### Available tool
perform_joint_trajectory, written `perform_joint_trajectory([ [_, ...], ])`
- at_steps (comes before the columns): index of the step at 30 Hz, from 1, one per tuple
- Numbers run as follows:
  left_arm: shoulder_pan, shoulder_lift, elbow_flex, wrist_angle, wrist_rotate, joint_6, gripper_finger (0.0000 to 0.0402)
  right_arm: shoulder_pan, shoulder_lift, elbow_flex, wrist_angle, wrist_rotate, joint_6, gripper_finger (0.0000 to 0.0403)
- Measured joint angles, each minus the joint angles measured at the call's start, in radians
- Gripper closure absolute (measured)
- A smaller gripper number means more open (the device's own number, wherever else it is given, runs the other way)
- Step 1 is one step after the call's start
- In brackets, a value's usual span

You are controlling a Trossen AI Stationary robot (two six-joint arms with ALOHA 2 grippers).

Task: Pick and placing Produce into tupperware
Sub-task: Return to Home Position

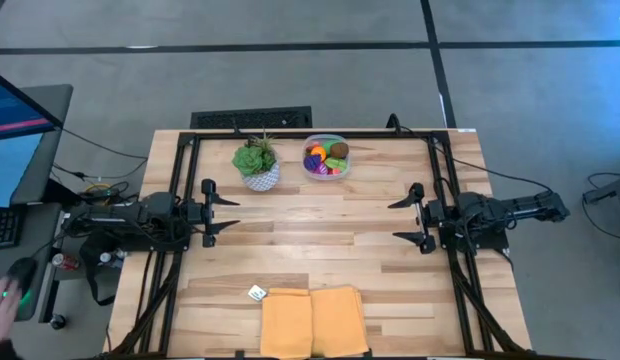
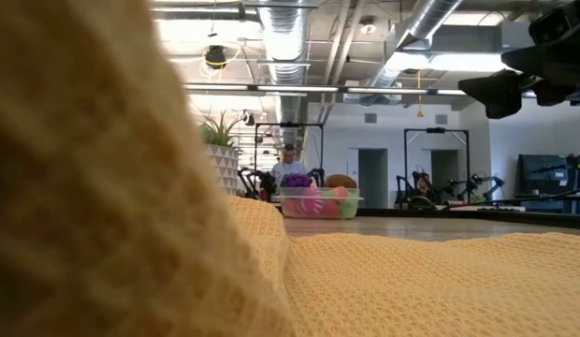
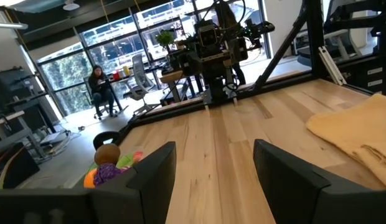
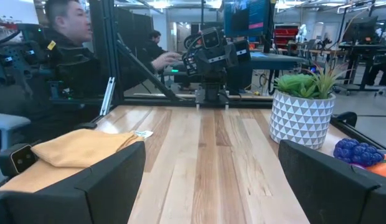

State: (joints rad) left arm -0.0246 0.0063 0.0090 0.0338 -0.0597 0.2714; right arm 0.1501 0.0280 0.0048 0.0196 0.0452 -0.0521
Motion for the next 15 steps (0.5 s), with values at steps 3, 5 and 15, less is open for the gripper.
perform_joint_trajectory([
  [3, 0.000, 0.000, 0.000, 0.000, 0.000, -0.002, 0.0195, 0.000, 0.000, 0.000, 0.000, 0.000, 0.000, 0.0012],
  [5, 0.000, 0.000, 0.000, 0.000, 0.000, -0.005, 0.0195, 0.000, 0.000, 0.000, 0.000, 0.000, 0.000, 0.0012],
  [15, 0.000, 0.000, 0.000, 0.000, 0.000, -0.005, 0.0195, 0.000, 0.000, 0.000, 0.000, 0.000, 0.000, 0.0012],
])
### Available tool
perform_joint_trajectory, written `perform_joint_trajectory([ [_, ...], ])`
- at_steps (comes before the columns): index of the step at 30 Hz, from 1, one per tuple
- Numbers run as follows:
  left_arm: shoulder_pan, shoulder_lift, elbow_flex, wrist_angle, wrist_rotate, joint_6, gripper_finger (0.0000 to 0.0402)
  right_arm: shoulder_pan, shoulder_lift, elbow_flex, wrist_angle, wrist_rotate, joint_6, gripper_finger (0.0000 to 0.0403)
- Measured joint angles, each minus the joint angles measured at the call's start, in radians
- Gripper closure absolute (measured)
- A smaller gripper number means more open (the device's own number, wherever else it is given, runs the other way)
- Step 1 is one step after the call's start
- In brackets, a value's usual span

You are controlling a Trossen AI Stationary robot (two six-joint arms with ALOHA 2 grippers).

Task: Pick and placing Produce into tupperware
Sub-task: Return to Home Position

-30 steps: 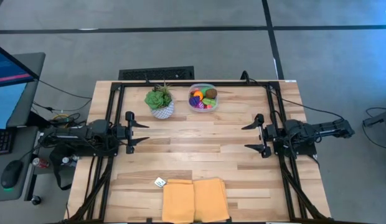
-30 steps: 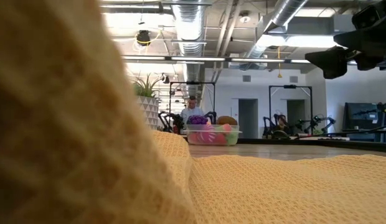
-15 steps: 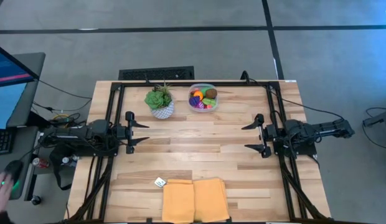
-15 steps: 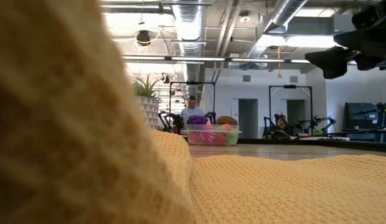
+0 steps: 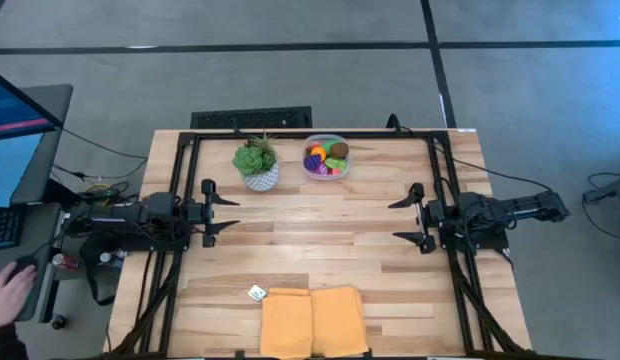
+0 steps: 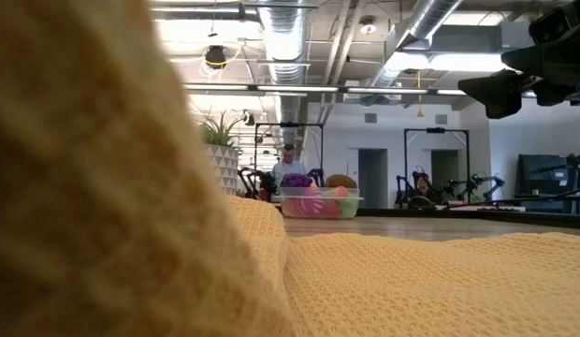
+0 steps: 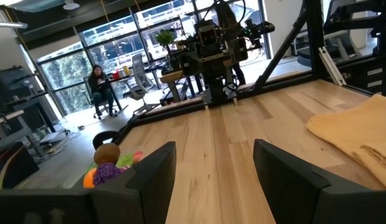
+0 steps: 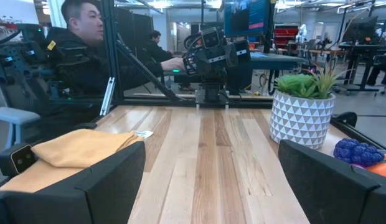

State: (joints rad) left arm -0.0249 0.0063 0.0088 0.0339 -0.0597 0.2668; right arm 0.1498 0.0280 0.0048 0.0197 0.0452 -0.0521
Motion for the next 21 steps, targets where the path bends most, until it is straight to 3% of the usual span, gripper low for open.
perform_joint_trajectory([
  [21, 0.000, 0.000, 0.000, 0.000, 0.000, 0.009, 0.0195, 0.000, 0.000, 0.000, 0.000, 0.000, 0.000, 0.0012],
])
